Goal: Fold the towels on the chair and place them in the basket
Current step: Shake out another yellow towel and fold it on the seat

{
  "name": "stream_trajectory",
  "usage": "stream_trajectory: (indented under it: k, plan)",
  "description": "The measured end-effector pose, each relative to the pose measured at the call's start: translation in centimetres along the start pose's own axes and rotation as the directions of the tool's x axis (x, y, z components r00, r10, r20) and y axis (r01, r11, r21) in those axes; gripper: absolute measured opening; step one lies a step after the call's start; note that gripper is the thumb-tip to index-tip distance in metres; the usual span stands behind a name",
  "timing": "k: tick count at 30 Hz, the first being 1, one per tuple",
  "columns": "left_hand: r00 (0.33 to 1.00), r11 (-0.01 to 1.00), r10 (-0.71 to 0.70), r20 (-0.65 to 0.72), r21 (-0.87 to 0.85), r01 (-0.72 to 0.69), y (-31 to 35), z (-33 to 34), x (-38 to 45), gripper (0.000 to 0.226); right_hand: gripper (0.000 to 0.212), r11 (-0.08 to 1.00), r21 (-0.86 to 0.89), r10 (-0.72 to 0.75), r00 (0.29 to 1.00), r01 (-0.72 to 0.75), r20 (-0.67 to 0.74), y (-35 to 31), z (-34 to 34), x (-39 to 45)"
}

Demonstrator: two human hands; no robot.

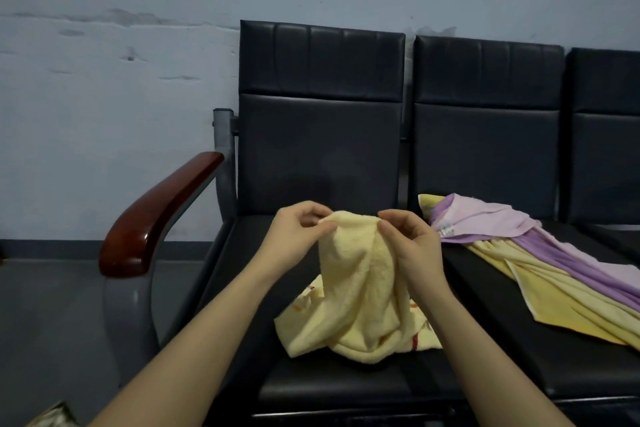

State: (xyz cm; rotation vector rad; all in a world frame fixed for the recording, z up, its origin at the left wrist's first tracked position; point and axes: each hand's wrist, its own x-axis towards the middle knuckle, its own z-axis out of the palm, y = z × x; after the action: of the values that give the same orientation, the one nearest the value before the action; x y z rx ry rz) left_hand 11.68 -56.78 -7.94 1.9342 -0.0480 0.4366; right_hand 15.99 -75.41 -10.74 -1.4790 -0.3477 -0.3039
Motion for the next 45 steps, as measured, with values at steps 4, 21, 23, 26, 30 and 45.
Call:
stream_trajectory:
  k: [4,21,23,26,30,45]
  plan:
    - [0.992,0.96,-0.096,-0.085,-0.27,0.069,1.8,-0.5,0.4,0.015,0.011,0.995,0.042,0.088,0.996,-0.088,0.004,-1.1,-0.4,0.3]
    - [0.933,0.908,0.032,-0.358,-0.379,-0.177,11.6,-5.3,4.3,0.017,0.009,0.969,-0.107,-0.234,0.967,0.223,-0.102,-12.8,-2.0,4.8]
    - [0.917,0.915,0.047,-0.396,-0.351,-0.198,12.4,-5.6,4.5,0.017,0.008,0.973,-0.082,-0.226,0.964,0.216,-0.137,-13.8,-2.0,5.2]
    - [0.898,0.91,0.064,-0.435,-0.344,-0.232,13.6,-6.1,4.8,0.017,0.007,0.98,0.009,-0.195,0.96,0.201,-0.199,-15.3,-1.8,5.6]
    - [0.877,0.882,0.072,-0.475,-0.381,-0.279,15.0,-7.1,5.0,0.021,0.013,0.969,0.138,-0.151,0.937,0.203,-0.314,-17.2,-1.6,6.1]
    - [0.746,0.976,0.043,-0.665,-0.131,-0.174,12.0,-8.8,4.5,0.042,0.033,0.984,0.117,-0.079,0.909,0.138,-0.41,-14.8,-4.6,6.5]
